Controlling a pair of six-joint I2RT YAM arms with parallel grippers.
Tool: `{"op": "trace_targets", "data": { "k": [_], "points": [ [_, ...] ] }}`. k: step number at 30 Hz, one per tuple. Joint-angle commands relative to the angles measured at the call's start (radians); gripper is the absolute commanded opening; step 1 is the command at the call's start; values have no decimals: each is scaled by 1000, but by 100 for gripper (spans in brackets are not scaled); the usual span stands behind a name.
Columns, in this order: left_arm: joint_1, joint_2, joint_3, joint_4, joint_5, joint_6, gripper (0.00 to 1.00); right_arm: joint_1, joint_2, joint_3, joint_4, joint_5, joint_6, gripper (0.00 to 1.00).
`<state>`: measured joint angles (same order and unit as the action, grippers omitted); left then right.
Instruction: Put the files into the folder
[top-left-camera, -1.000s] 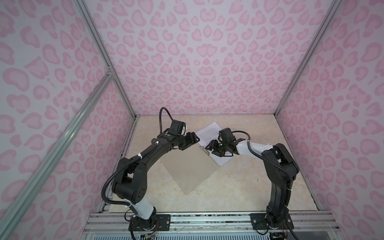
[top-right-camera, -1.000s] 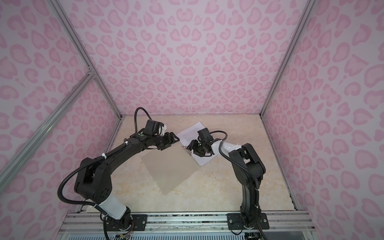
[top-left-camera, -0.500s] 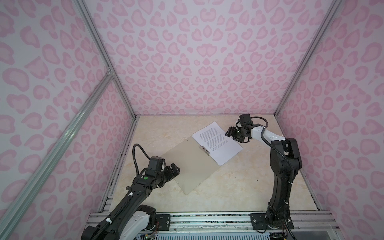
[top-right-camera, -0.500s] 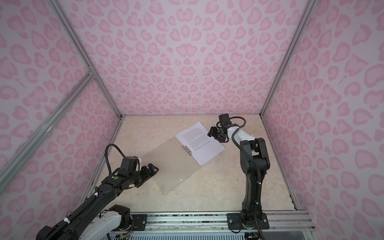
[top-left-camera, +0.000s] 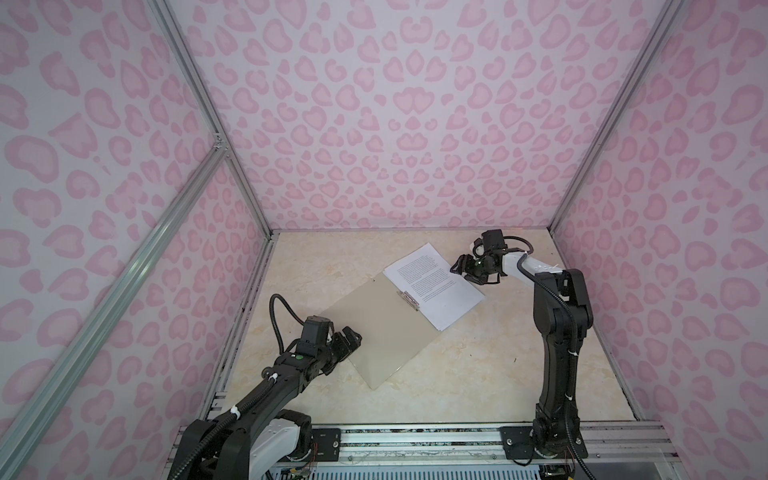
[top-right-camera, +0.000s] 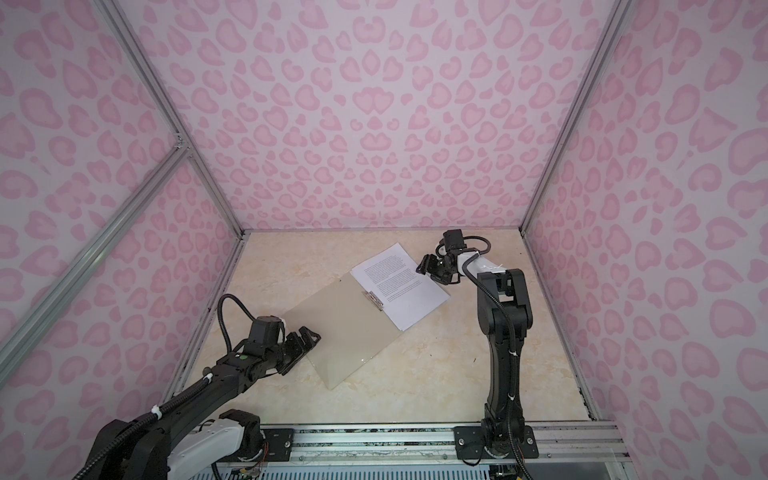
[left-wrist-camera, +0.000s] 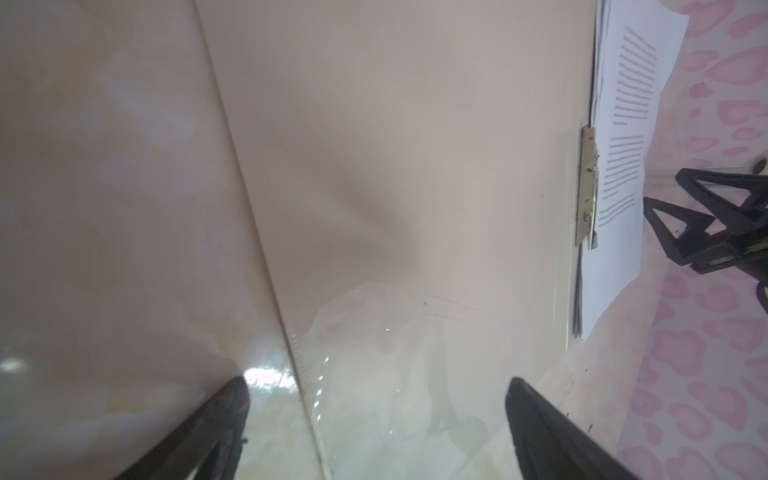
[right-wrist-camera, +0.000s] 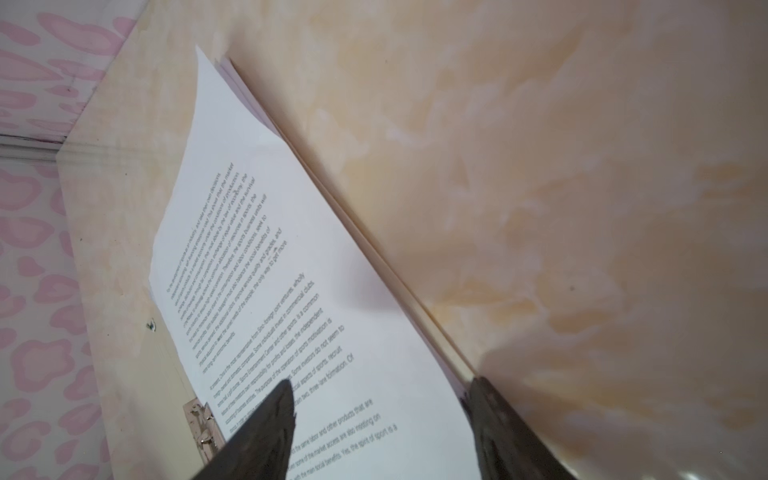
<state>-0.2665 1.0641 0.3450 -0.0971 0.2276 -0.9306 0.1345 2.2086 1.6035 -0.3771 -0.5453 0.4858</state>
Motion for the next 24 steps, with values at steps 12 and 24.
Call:
{"op": "trace_targets", "data": {
  "k": [12, 24],
  "points": [
    [-1, -6, 18, 129, -15, -47, 98, 7, 63, 22, -49, -64, -4, 66],
    [-13, -110, 281, -7, 76, 13, 98, 34, 46, -12, -28, -114, -2, 66]
  ]
}}
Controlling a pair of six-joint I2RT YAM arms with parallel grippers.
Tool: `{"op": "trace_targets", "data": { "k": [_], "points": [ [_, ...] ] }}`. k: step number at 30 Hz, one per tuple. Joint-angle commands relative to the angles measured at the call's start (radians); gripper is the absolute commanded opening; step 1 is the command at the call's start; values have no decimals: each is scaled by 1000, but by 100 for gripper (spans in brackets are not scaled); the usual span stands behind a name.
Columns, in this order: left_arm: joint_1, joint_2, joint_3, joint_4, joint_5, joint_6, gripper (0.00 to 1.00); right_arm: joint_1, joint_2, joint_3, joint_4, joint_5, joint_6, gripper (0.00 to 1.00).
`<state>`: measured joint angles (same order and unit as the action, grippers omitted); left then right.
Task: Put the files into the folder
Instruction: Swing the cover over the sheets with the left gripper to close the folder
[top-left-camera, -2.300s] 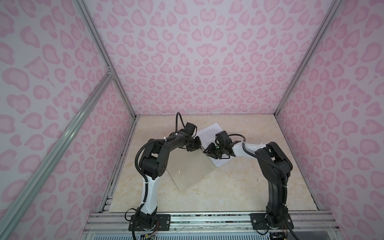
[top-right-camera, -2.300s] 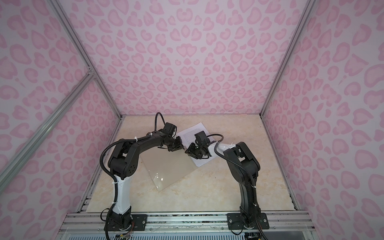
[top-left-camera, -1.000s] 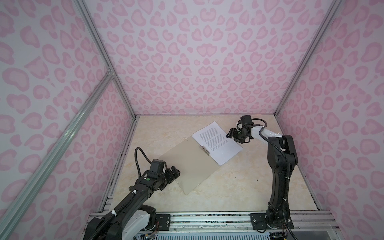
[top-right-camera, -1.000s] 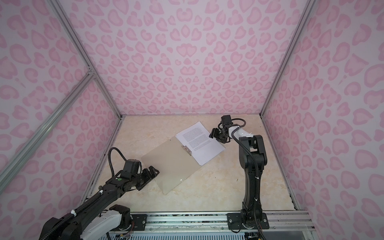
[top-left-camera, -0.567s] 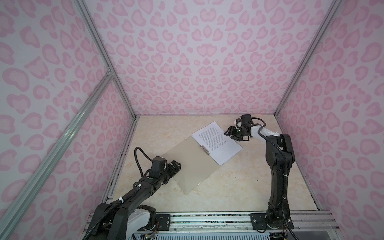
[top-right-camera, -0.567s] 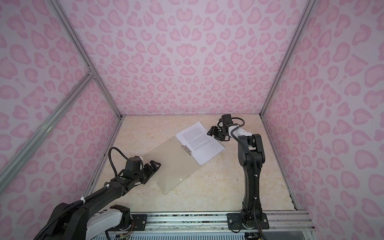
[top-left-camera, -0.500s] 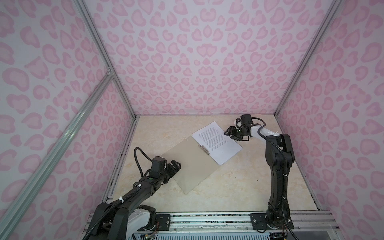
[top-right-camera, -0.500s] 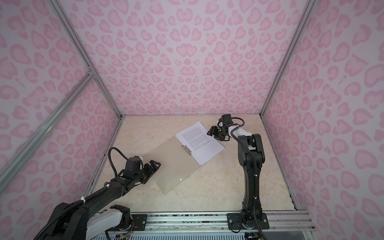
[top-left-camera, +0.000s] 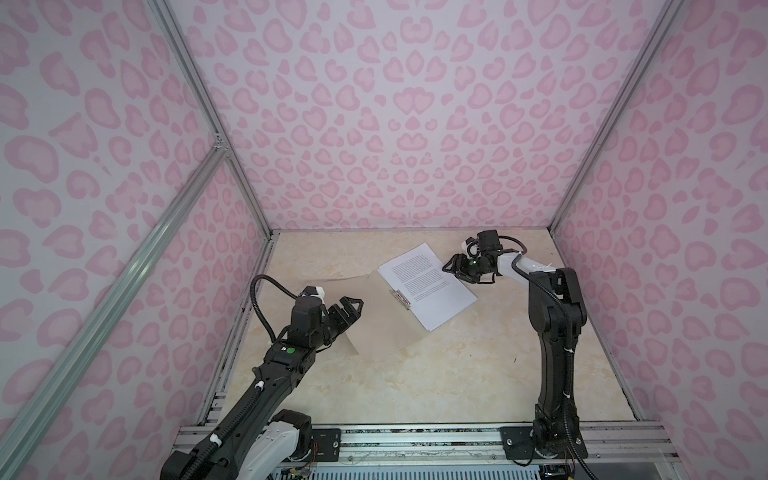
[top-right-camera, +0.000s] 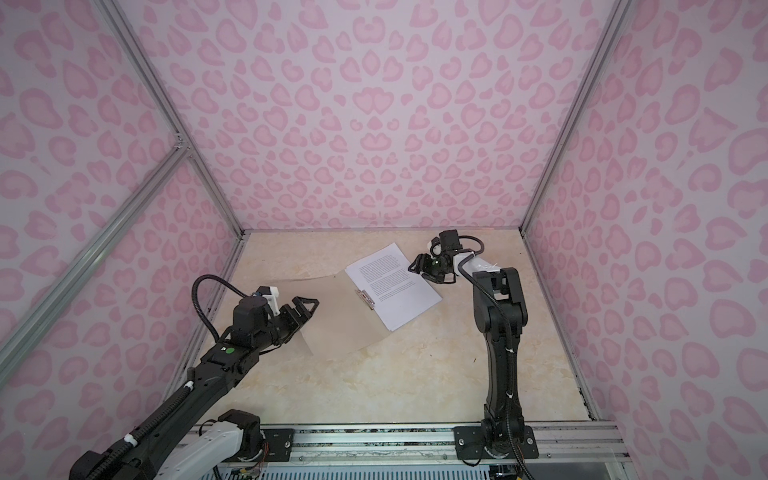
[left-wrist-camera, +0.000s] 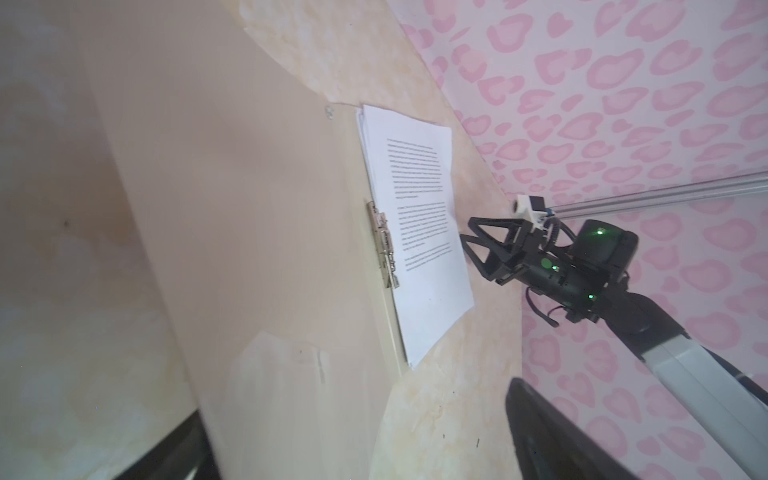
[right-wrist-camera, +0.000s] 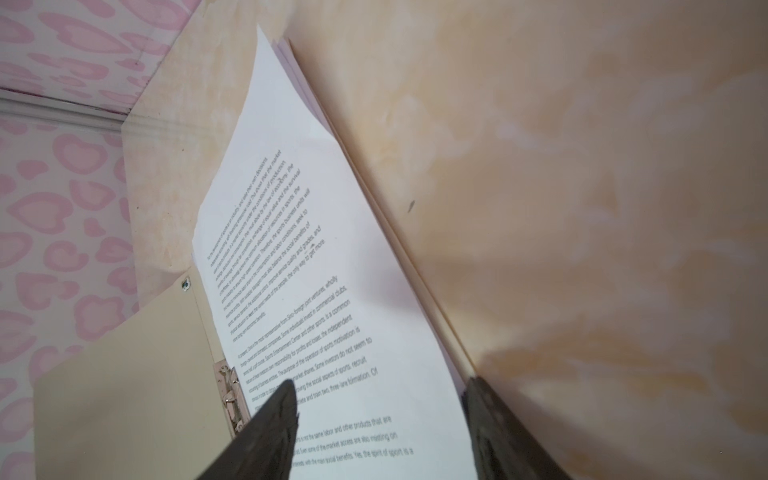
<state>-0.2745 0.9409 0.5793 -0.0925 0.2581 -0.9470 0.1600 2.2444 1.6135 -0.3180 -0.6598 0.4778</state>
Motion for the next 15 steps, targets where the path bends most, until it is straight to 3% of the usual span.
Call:
{"op": "trace_targets", "data": {
  "k": [1, 6, 15],
  "points": [
    [-11, 27, 78, -12, 53, 35, 98, 12, 4, -29, -82, -8, 11, 66],
    [-71, 124, 232, -13, 55, 67, 98, 29, -39, -84, -27, -33, 49, 66],
    [-230, 437, 488, 43, 30, 87, 98, 52, -123, -230, 145, -93, 198, 66]
  ]
}}
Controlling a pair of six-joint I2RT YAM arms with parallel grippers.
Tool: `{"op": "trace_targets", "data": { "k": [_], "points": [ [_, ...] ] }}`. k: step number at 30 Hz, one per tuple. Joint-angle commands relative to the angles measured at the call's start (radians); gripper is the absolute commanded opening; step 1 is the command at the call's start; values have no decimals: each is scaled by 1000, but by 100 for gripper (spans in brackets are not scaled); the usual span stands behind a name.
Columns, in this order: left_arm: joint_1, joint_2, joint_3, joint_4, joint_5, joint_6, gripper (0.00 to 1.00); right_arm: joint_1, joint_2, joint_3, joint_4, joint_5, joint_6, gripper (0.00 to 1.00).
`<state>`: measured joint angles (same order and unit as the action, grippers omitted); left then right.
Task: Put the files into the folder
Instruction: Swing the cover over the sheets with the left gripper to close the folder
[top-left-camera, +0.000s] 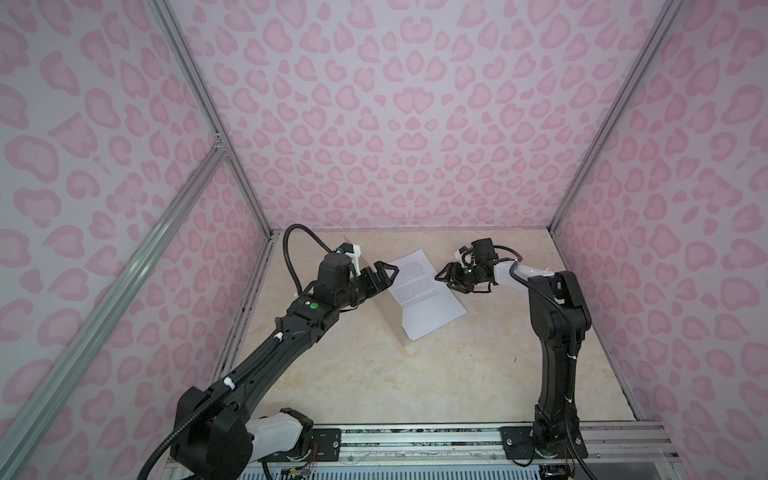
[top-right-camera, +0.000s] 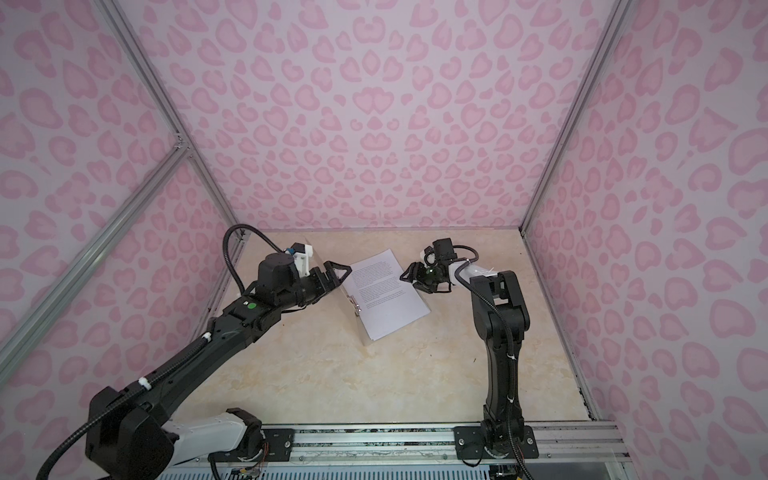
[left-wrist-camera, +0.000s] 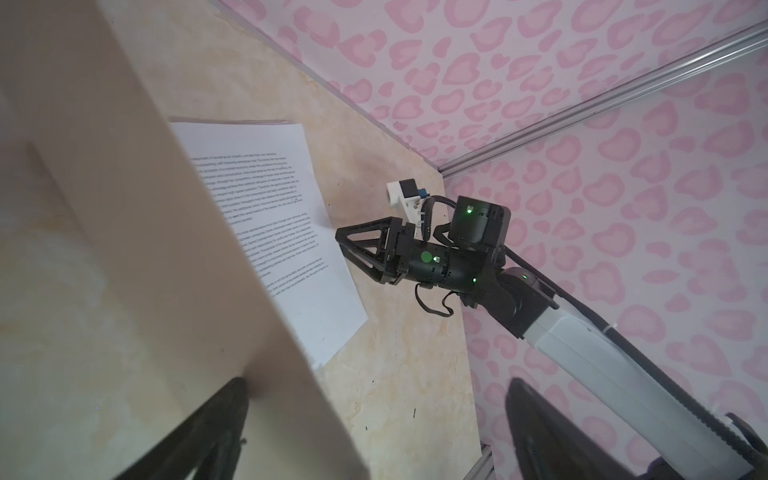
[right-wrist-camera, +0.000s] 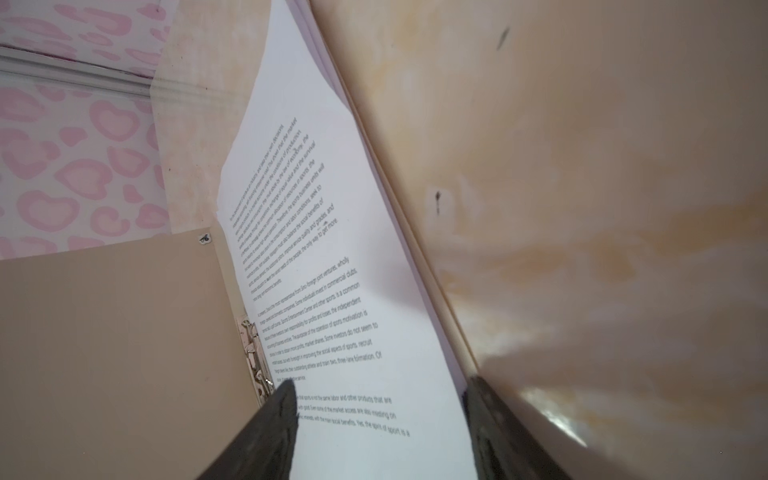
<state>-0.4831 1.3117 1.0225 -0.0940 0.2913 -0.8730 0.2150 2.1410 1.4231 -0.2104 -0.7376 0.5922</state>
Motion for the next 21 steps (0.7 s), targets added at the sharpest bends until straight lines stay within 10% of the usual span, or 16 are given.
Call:
{"op": "trace_targets", "data": {
  "k": [1, 12, 21],
  "points": [
    [-36, 112, 75, 51, -4, 15, 98, -17, -53, -87, 115, -15, 138, 66],
    [-100, 506, 380, 72, 44, -8, 98, -145, -236, -164, 128, 118, 189, 71],
    [39, 271, 135, 22, 20, 72, 98, -82, -140, -18, -36, 146, 18, 69]
  ]
}}
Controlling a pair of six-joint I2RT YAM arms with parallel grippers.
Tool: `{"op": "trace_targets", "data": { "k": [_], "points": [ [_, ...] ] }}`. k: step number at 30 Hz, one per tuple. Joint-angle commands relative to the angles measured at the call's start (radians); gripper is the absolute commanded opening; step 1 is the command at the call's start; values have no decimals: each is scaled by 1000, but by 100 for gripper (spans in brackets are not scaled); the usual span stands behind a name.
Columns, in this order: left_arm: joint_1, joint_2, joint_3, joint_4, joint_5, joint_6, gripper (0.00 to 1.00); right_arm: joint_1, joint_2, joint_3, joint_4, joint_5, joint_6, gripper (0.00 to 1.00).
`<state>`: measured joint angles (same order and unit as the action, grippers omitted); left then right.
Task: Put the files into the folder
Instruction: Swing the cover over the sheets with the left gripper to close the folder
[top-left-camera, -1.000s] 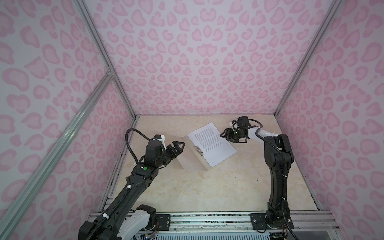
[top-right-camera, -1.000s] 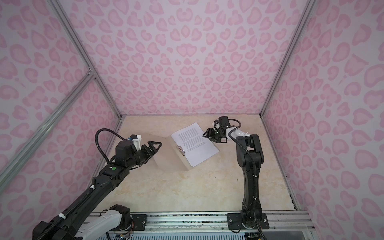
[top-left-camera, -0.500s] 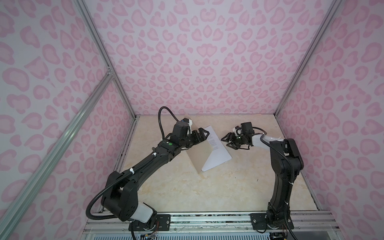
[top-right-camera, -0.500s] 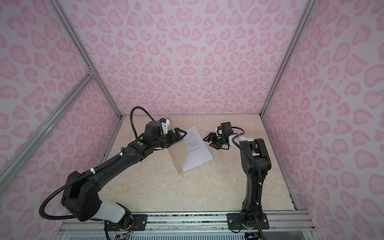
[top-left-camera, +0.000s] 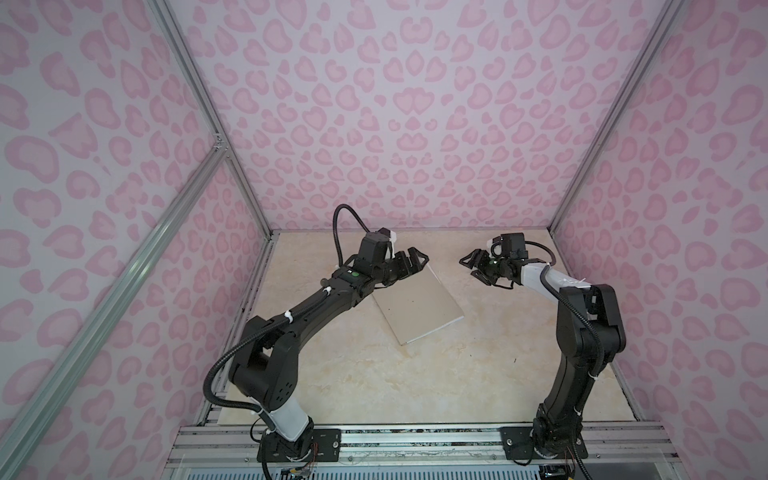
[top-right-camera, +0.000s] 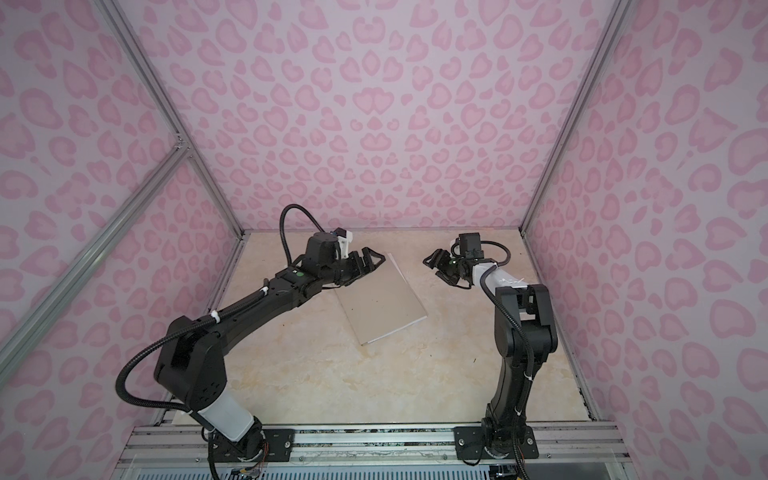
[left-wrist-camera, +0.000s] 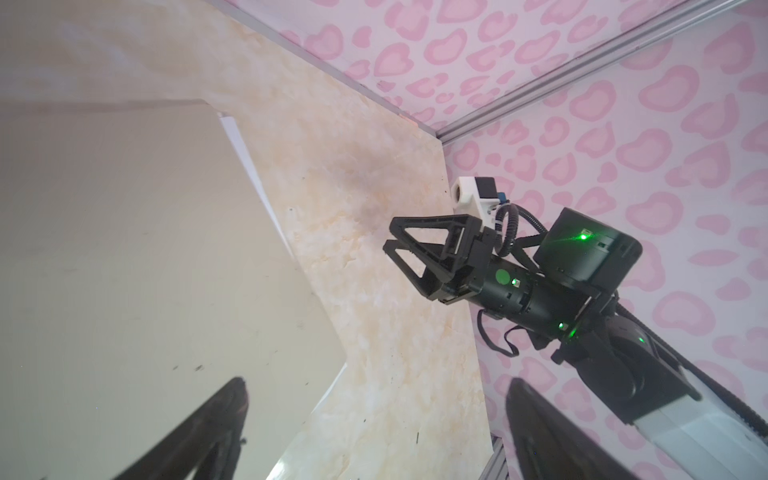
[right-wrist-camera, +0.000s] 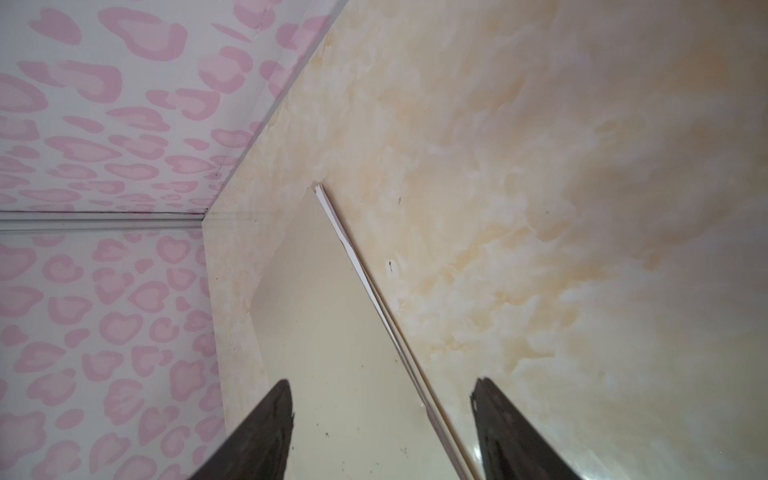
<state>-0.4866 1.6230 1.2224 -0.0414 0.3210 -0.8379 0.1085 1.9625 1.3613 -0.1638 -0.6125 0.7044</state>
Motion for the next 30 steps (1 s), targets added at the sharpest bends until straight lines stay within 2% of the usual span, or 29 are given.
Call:
{"op": "trace_targets", "data": {
  "k": [1, 4, 8, 14, 22, 23, 30],
  "points": [
    [72, -55, -107, -38, -8, 42, 98, 45, 62, 76, -117, 35, -125, 69],
    [127, -52, -178, -50, 12, 64, 98, 100, 124, 174, -206, 111, -203, 68],
    [132, 37, -166, -79, 7, 113, 98, 161, 210, 279, -312, 196, -283, 69],
    [130, 198, -110, -82, -7, 136, 98, 194, 261, 294, -350, 209, -321, 70],
    [111, 331, -37, -99, 14, 181, 98, 235, 191, 134, -245, 109, -268, 69],
    [104, 337, -42, -97, 20, 185, 98, 243, 169, 74, -224, 103, -255, 69],
    [26, 280, -115, -83, 30, 203, 100, 293, -10, -182, -86, 90, -165, 67]
  ]
}}
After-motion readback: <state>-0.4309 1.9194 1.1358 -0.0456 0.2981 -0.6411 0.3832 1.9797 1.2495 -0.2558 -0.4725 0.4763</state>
